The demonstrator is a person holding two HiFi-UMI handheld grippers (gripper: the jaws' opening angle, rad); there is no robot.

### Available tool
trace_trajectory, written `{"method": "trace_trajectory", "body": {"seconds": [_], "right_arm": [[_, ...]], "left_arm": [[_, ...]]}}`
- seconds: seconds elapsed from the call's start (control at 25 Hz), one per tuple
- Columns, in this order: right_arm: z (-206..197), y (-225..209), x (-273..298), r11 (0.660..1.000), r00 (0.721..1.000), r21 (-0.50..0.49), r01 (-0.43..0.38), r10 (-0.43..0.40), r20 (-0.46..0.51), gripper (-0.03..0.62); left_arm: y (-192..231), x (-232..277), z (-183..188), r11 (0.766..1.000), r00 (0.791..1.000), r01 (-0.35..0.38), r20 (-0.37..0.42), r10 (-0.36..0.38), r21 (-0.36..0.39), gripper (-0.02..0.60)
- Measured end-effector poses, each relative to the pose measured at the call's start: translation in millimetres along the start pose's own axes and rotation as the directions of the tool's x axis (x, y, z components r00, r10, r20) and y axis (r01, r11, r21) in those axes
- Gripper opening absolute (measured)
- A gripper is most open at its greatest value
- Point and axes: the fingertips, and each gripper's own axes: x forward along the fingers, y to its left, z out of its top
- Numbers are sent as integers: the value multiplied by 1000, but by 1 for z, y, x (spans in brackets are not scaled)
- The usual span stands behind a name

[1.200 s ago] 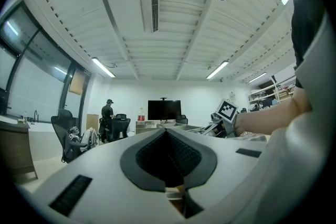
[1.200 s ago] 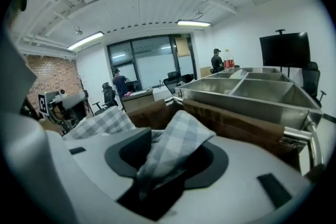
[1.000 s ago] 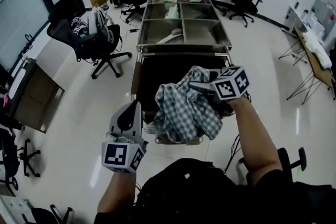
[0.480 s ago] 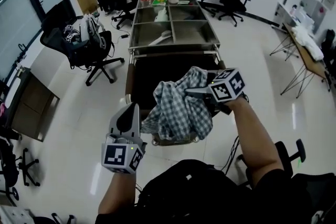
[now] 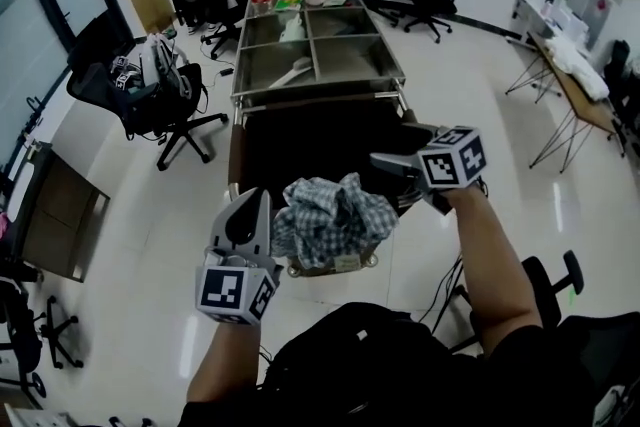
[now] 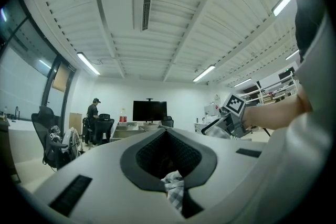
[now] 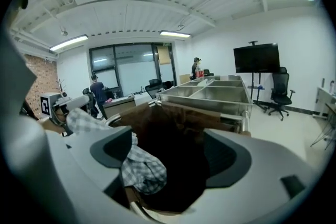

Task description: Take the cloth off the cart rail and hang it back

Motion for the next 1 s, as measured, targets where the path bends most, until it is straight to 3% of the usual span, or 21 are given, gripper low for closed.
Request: {"method": "trace_trajectory", "body": {"seconds": [0.28,0.32,0.4,0.44,0.48,0.8,1.0], "right_arm": [[14,30,-33,1000,991,3,13,-13,130,452],[18,41,-38,1000,987,3,7,-7,163,427],[23,66,-48,1000,972,-1,9,-8,234,294],[24,78,-53,1000,964,-2,25,-23,267,119],[24,89,-58,999,955,-2,42,-40,293,11],[4,194,-85,1000,900,22,-8,-2,437,21],[-35,248,-105,998,900,70,3,-33,434,12]], "left_arm": [[-4,-13,-4,1000,999,30,-11,-30,-1,0],[-6,-19,-4,999,999,36,-13,-36,-1,0],[-8,-33,-6,999,999,49,-14,-49,-4,0],[-8,-41,-8,998,998,57,-13,-57,-6,0],[-10,-49,-10,998,998,63,-15,-64,-8,0],[-23,-129,-23,995,993,102,-55,-103,-9,0],[-37,-178,-34,992,990,129,-59,-129,-14,0]]}}
